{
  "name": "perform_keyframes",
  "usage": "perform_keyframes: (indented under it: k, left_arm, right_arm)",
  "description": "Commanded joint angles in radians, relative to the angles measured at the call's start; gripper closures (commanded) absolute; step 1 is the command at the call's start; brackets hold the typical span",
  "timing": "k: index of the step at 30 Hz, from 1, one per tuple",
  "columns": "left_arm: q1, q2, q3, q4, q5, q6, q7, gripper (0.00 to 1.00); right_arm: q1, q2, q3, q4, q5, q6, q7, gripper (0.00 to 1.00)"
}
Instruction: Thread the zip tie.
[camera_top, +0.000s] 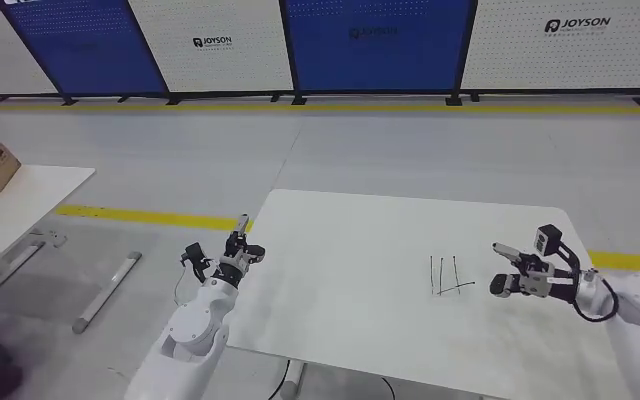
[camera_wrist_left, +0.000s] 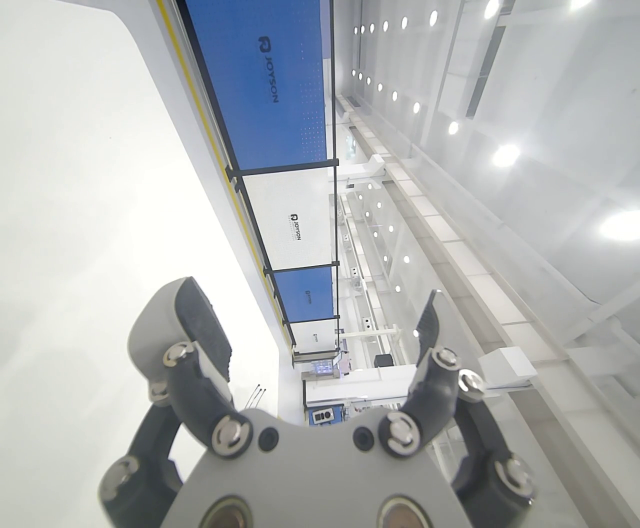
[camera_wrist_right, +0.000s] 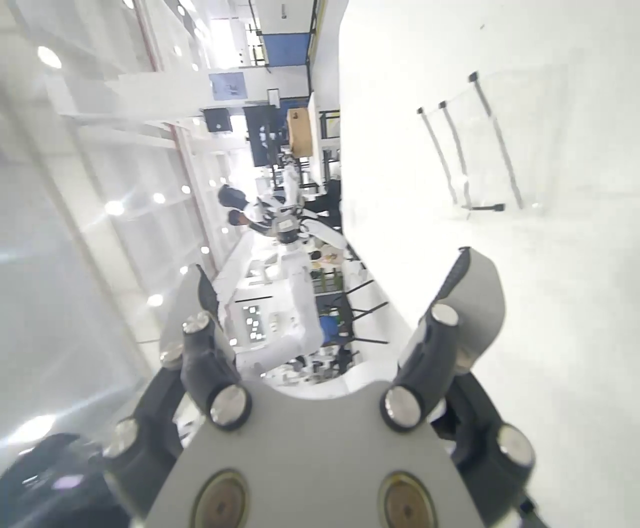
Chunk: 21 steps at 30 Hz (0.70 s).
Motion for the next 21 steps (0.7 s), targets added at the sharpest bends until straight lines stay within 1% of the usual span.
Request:
perform_keyframes:
  k: [1, 3, 4, 5, 7, 8, 18, 20, 21]
  left_arm:
    - [0.000, 0.000, 0.000, 0.000, 0.000, 0.000, 0.000, 0.00]
    - [0.000, 0.000, 0.000, 0.000, 0.000, 0.000, 0.000, 0.00]
    - [0.000, 0.000, 0.000, 0.000, 0.000, 0.000, 0.000, 0.00]
    - [0.000, 0.000, 0.000, 0.000, 0.000, 0.000, 0.000, 0.00]
    - [0.000, 0.000, 0.000, 0.000, 0.000, 0.000, 0.000, 0.00]
    - [0.000, 0.000, 0.000, 0.000, 0.000, 0.000, 0.000, 0.00]
    - [0.000, 0.000, 0.000, 0.000, 0.000, 0.000, 0.000, 0.00]
    - [0.000, 0.000, 0.000, 0.000, 0.000, 0.000, 0.000, 0.00]
    - [0.000, 0.000, 0.000, 0.000, 0.000, 0.000, 0.000, 0.00]
  right_arm:
    - [-0.009, 0.007, 0.005, -0.010, -0.028, -0.104, 0.041, 0.00]
    - [-0.009, 0.009, 0.002, -0.005, -0.045, -0.153, 0.049, 0.00]
    - [-0.003, 0.009, -0.002, 0.003, -0.063, -0.183, 0.033, 0.00]
    - [0.001, 0.008, -0.010, 0.006, -0.075, -0.202, 0.031, 0.00]
    - [0.024, 0.006, -0.043, 0.024, -0.088, -0.221, 0.078, 0.00]
    - [0.032, 0.005, -0.050, 0.037, -0.083, -0.217, 0.078, 0.00]
    - [0.032, 0.005, -0.050, 0.037, -0.083, -0.217, 0.078, 0.00]
    - [0.030, 0.005, -0.059, 0.038, -0.108, -0.202, 0.058, 0.00]
    - [0.031, 0.004, -0.064, 0.035, -0.101, -0.197, 0.069, 0.00]
